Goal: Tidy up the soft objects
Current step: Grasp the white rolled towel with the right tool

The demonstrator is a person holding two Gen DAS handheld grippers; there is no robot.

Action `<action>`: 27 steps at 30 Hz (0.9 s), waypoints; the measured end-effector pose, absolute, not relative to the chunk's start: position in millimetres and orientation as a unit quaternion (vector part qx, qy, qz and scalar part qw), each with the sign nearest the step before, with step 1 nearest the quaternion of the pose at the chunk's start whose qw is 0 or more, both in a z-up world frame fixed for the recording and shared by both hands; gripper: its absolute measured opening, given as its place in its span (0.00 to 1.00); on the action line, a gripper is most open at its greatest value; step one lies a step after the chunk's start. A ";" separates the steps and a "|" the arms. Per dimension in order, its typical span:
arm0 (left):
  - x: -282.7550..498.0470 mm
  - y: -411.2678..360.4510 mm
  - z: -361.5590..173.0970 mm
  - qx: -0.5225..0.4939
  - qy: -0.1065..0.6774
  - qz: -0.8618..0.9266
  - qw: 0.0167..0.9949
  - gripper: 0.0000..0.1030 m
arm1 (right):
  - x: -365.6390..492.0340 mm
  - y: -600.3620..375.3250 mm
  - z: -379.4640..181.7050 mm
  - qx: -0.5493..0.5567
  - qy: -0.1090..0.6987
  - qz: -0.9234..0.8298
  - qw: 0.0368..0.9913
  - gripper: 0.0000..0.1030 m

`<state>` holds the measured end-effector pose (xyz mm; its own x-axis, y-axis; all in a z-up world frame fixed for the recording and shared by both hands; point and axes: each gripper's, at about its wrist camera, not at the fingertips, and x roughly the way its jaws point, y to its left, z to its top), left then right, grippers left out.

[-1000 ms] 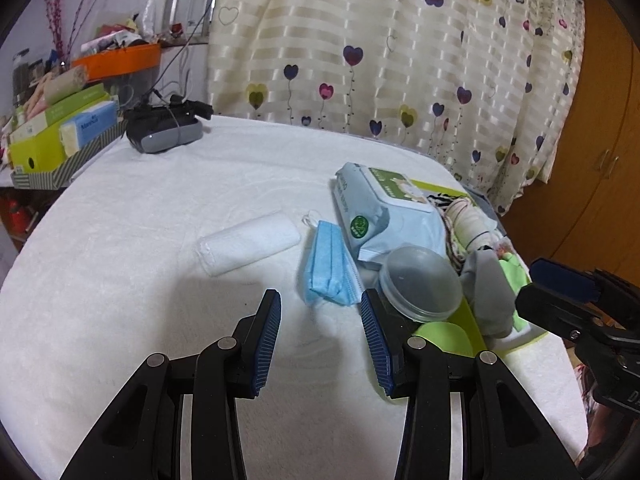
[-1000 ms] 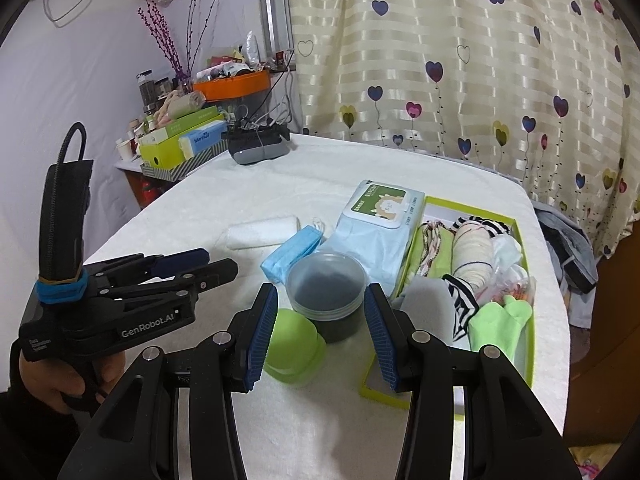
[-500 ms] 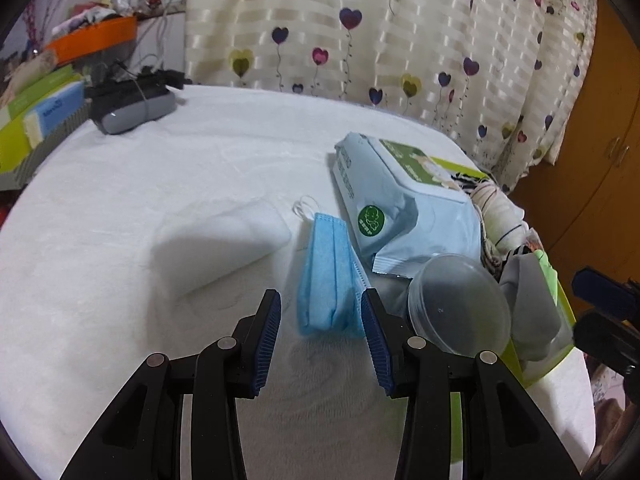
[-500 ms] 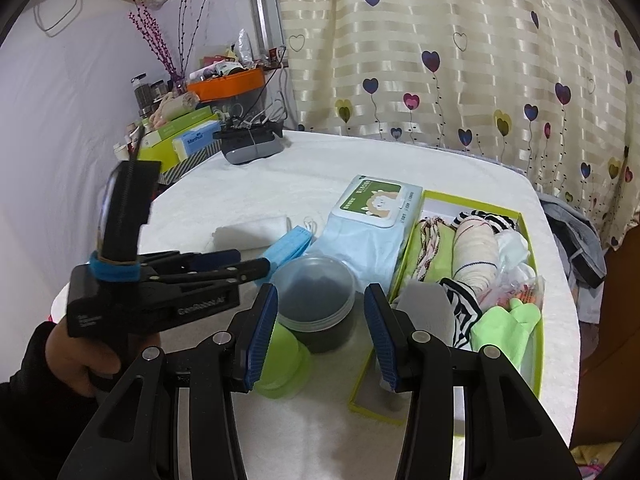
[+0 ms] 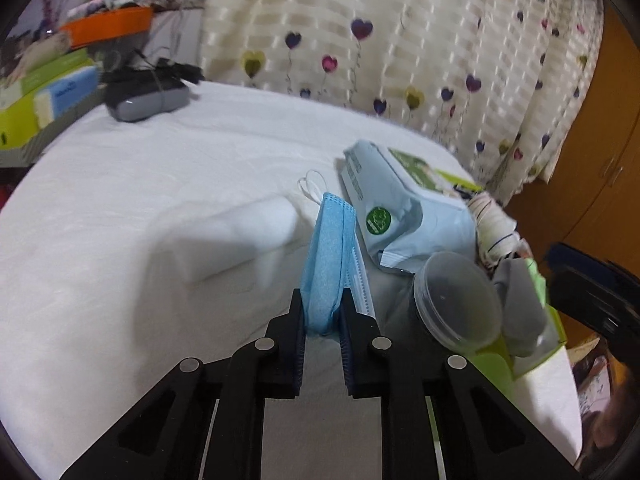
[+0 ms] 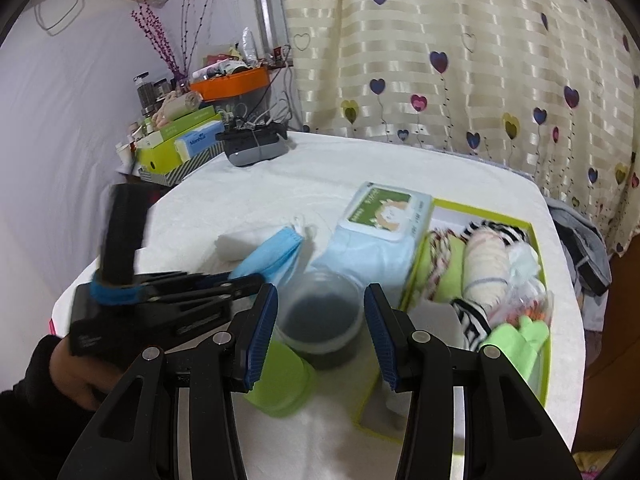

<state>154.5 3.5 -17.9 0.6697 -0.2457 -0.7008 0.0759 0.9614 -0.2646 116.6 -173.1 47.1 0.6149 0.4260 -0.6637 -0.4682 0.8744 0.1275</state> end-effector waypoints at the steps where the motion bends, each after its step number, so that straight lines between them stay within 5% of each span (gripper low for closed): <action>1: 149.2 8.0 -15.5 -0.109 0.392 -0.086 0.909 0.14 | 119.0 -166.6 48.1 -0.035 0.361 0.253 0.897 0.45; 19: 118.9 110.7 -7.8 -0.150 0.369 -0.012 0.917 0.14 | 184.4 13.4 -13.7 -0.437 0.365 0.411 0.712 0.45; 27: 120.0 131.7 -14.9 -0.168 0.368 0.003 0.914 0.14 | 209.1 40.1 -39.8 -0.451 0.386 0.436 0.676 0.45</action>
